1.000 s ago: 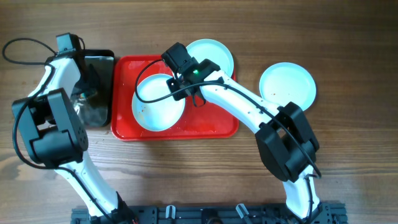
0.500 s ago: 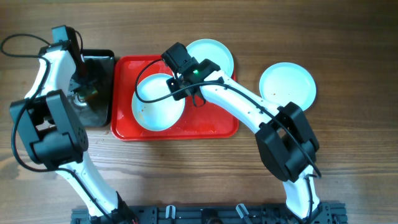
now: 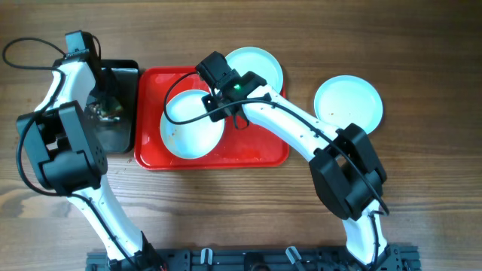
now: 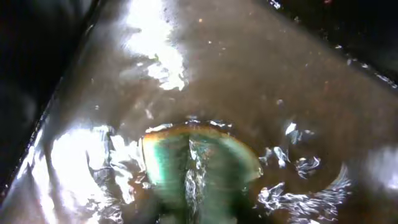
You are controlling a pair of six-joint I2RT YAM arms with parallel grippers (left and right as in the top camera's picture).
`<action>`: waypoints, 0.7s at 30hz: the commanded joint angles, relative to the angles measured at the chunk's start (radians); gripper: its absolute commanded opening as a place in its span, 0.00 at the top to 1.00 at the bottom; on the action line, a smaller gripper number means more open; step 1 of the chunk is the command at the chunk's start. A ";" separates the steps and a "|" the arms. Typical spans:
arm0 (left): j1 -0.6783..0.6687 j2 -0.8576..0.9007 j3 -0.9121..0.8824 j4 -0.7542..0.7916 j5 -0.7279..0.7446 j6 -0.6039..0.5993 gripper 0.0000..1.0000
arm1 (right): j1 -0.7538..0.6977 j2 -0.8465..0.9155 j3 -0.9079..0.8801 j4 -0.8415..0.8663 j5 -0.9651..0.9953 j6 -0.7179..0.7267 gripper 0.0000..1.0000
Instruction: Clean dirty plates on tray and stack at the side
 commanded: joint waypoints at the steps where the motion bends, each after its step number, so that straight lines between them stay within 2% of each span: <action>1: 0.003 0.020 0.010 0.006 -0.005 -0.001 0.96 | -0.007 0.014 -0.003 -0.001 -0.013 0.013 0.96; 6: 0.003 0.018 0.010 0.005 -0.005 -0.001 0.96 | -0.007 0.014 -0.003 0.003 -0.013 0.011 0.96; 7: 0.003 0.015 0.016 -0.013 -0.005 -0.001 0.76 | -0.007 0.014 -0.003 0.002 -0.013 0.012 0.96; 8: 0.003 0.012 0.023 -0.030 -0.005 -0.001 0.37 | -0.007 0.014 -0.003 0.002 -0.013 0.012 0.96; 9: 0.003 0.005 0.033 -0.050 -0.005 -0.001 0.17 | -0.007 0.014 -0.003 0.002 -0.013 0.005 0.96; 10: 0.003 -0.008 0.044 -0.076 -0.005 -0.001 0.11 | -0.007 0.014 -0.003 0.003 -0.013 0.000 0.95; 12: 0.003 -0.039 0.049 -0.116 -0.004 -0.001 0.12 | -0.007 0.014 -0.003 0.003 -0.013 -0.001 0.95; 13: 0.002 -0.048 0.049 -0.151 -0.003 -0.001 0.16 | -0.007 0.014 -0.003 0.003 -0.013 0.000 0.95; 15: 0.002 -0.045 0.043 -0.204 0.033 -0.002 0.30 | -0.007 0.014 -0.003 0.003 -0.013 -0.001 0.95; 18: 0.002 -0.041 -0.013 -0.197 0.099 -0.002 0.51 | -0.007 0.014 -0.003 0.001 -0.013 -0.002 0.95; 20: 0.002 -0.041 -0.071 -0.170 0.101 -0.031 0.74 | -0.007 0.014 -0.003 0.000 -0.013 -0.003 0.95; 21: 0.002 -0.041 -0.079 -0.166 0.101 -0.031 0.81 | -0.007 0.014 -0.003 0.001 -0.013 -0.003 0.96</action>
